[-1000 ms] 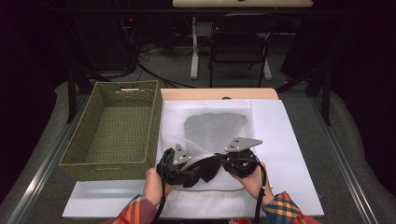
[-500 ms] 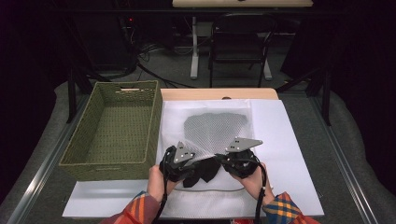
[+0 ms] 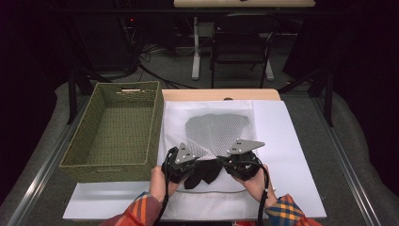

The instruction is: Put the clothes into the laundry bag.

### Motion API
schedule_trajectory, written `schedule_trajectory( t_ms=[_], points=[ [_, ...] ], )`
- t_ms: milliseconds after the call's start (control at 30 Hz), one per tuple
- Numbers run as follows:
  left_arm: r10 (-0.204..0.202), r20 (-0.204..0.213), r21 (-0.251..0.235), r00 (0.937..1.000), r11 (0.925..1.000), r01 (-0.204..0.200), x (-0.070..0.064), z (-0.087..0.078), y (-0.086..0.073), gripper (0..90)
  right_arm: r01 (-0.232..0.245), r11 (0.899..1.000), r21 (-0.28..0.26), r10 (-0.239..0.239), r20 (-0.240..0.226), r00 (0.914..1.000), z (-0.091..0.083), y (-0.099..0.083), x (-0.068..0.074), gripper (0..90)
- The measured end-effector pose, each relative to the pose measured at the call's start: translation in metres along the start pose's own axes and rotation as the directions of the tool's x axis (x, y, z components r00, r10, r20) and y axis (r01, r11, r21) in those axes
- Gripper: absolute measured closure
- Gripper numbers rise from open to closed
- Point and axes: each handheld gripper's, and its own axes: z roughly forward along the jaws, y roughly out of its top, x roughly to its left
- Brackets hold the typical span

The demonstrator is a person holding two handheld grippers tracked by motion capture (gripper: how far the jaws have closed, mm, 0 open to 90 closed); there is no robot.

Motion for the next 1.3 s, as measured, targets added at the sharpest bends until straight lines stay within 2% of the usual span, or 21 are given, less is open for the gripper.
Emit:
schedule_trajectory(
  t_ms=[333,433,567,600,633,667,867,1067,1200,1300],
  points=[
    [0.010,0.005,-0.010,0.9999,0.9999,-0.010,-0.002,-0.004,0.000,87.9,0.005,1.000,0.002,-0.005,0.000,1.0000,-0.002,-0.001,0.001,88.3],
    [0.017,0.020,-0.005,0.9997,0.9998,-0.017,-0.003,-0.005,0.000,87.4,0.009,1.000,0.005,-0.009,-0.002,1.0000,-0.003,-0.002,0.002,88.3],
    [0.028,0.048,-0.010,0.9984,0.9996,-0.028,-0.005,-0.003,0.001,71.1,0.008,1.000,0.002,-0.008,-0.001,1.0000,-0.004,-0.002,0.001,88.3],
    [0.029,0.042,-0.009,0.9987,0.9996,-0.028,-0.006,-0.002,0.002,64.2,0.006,1.000,0.003,-0.006,-0.002,1.0000,-0.004,-0.002,0.001,88.3],
    [0.030,0.043,-0.005,0.9986,0.9995,-0.030,-0.007,-0.001,0.002,62.7,0.006,1.000,0.003,-0.006,-0.002,1.0000,-0.004,-0.002,0.001,88.3],
    [0.025,0.041,-0.010,0.9989,0.9997,-0.024,-0.007,0.001,0.002,63.9,0.006,1.000,0.003,-0.006,-0.003,1.0000,-0.004,-0.003,0.001,88.3],
    [0.020,0.050,-0.024,0.9985,0.9995,-0.019,-0.008,0.000,0.000,87.3,0.006,1.000,0.010,-0.006,-0.014,0.9999,-0.005,-0.005,0.003,88.3],
    [0.037,0.069,-0.016,0.9969,0.9992,-0.036,-0.009,-0.006,-0.003,88.0,0.011,1.000,0.021,-0.010,-0.034,0.9994,-0.007,-0.008,0.005,87.9],
    [0.060,0.086,0.007,0.9945,0.9981,-0.061,-0.011,-0.008,-0.006,88.0,0.014,0.999,0.052,-0.011,-0.060,0.9981,-0.005,-0.011,0.007,87.7],
    [0.059,0.079,0.024,0.9951,0.9978,-0.061,-0.011,-0.009,-0.008,88.1,0.014,0.998,0.066,-0.009,-0.072,0.9974,-0.004,-0.013,0.007,87.6]
  ],
)
